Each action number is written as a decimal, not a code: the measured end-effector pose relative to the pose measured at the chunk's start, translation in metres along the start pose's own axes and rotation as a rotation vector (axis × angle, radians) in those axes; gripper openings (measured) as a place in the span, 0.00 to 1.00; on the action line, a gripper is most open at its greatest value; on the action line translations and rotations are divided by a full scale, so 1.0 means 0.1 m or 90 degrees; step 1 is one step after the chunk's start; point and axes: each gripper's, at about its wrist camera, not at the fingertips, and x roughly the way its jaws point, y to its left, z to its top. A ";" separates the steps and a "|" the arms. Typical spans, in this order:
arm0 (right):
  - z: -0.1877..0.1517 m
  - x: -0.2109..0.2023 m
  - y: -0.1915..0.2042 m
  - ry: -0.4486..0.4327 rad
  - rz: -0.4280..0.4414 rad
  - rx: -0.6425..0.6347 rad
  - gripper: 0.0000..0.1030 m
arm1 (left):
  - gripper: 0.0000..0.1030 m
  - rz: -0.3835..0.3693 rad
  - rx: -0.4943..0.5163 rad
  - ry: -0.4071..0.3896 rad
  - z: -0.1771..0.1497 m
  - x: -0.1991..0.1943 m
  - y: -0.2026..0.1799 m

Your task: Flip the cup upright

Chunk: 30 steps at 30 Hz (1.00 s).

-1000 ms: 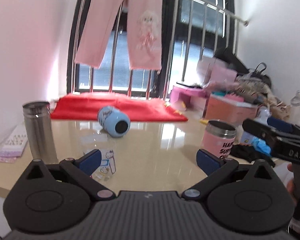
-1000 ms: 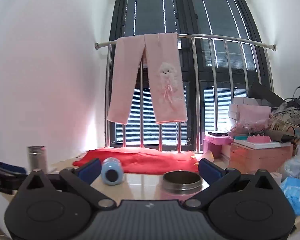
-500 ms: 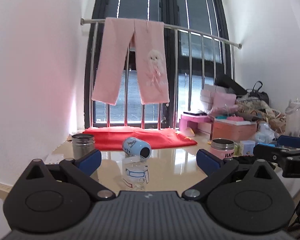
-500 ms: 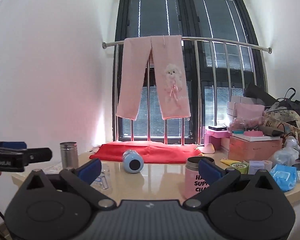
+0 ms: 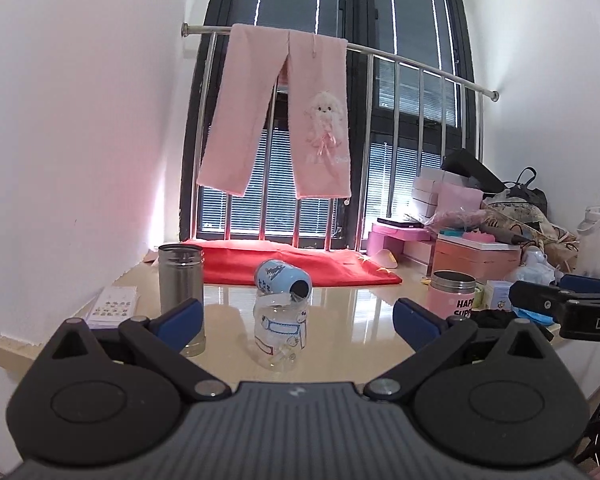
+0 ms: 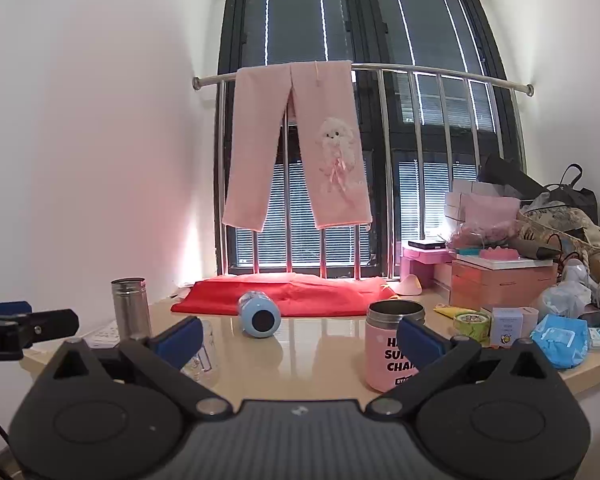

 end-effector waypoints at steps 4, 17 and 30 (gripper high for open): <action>0.00 0.00 0.02 0.000 -0.001 -0.001 1.00 | 1.00 0.001 -0.003 0.001 0.00 0.00 0.02; -0.02 0.00 0.02 0.004 -0.004 0.001 1.00 | 1.00 0.001 -0.004 0.004 -0.02 0.00 0.03; -0.01 0.02 0.04 0.006 -0.005 0.003 1.00 | 1.00 0.000 -0.004 0.006 -0.03 0.00 0.03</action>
